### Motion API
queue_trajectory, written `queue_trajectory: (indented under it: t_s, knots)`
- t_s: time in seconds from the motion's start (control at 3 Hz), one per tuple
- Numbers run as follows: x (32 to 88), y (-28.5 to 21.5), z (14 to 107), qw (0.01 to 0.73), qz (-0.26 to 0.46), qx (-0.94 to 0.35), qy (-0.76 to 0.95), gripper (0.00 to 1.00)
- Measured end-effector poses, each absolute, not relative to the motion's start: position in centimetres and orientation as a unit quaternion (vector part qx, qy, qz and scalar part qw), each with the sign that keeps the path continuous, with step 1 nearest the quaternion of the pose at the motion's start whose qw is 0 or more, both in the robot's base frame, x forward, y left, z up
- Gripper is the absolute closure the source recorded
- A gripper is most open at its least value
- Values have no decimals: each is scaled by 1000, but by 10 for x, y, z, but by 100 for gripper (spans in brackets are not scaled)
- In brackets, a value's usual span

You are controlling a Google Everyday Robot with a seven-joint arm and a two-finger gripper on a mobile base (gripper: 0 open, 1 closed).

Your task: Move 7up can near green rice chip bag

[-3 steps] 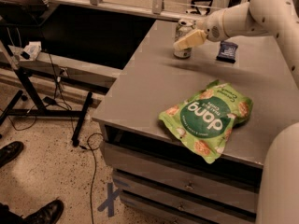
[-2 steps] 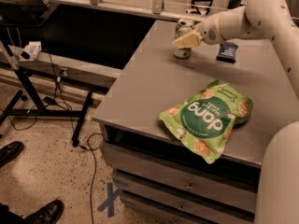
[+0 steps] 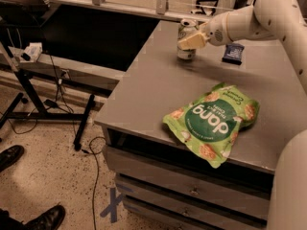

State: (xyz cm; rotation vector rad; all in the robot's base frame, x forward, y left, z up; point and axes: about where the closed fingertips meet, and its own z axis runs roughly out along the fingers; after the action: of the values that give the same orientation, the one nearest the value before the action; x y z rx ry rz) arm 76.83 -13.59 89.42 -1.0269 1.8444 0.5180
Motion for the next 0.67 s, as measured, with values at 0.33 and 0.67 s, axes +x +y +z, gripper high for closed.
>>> queue_trajectory:
  t_s: [0.33, 0.67]
  knots:
    - [746, -135, 917, 465, 232, -432, 737, 100]
    - [707, -135, 931, 446, 271, -452, 723, 100]
